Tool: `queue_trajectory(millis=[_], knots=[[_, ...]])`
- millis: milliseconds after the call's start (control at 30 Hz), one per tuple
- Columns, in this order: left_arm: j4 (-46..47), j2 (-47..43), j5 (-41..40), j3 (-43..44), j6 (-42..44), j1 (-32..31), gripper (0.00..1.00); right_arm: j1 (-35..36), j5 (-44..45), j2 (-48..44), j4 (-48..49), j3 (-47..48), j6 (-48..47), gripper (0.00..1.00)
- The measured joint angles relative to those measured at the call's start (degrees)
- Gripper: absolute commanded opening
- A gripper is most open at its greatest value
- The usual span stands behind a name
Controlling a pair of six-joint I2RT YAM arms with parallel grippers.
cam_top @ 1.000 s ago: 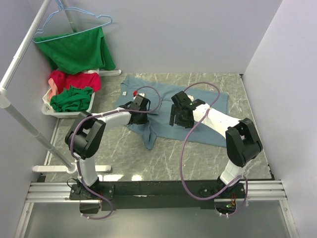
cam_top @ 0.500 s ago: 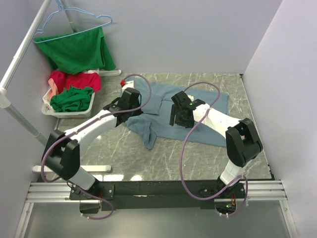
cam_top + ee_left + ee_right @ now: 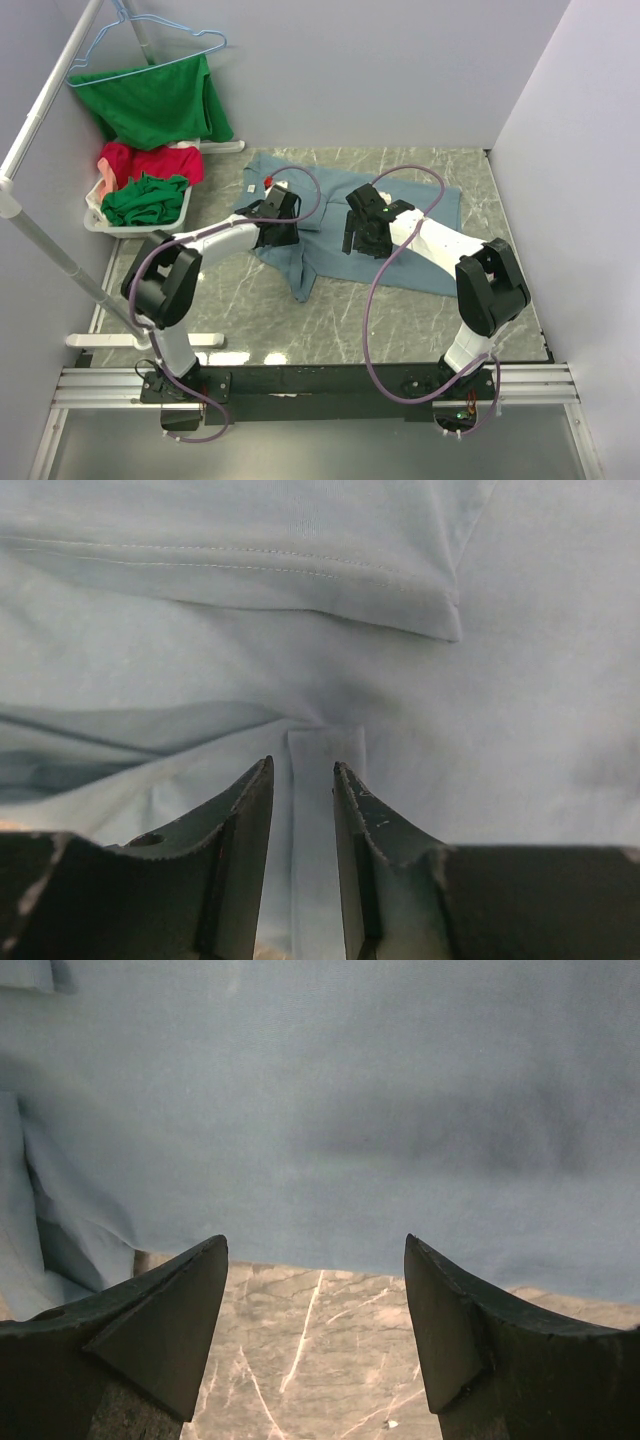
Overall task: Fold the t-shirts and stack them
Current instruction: Fold the tshirt
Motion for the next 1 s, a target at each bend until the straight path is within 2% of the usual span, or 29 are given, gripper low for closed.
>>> queue_trajectory(millis=[767, 867, 1000], knots=[[3.93, 6.97, 4.61, 1.14, -0.04, 0.04, 0.33, 0.0, 0.26, 0.0, -0.17, 0.0, 0.0, 0.78], [4.35, 7.32, 5.03, 1.49, -0.04, 0.07, 0.27, 0.0, 0.31, 0.0, -0.2, 0.0, -0.02, 0.78], [4.52, 7.5, 5.22, 1.55, -0.28, 0.07, 0.01, 0.0, 0.42, 0.0, -0.2, 0.0, -0.02, 0.78]])
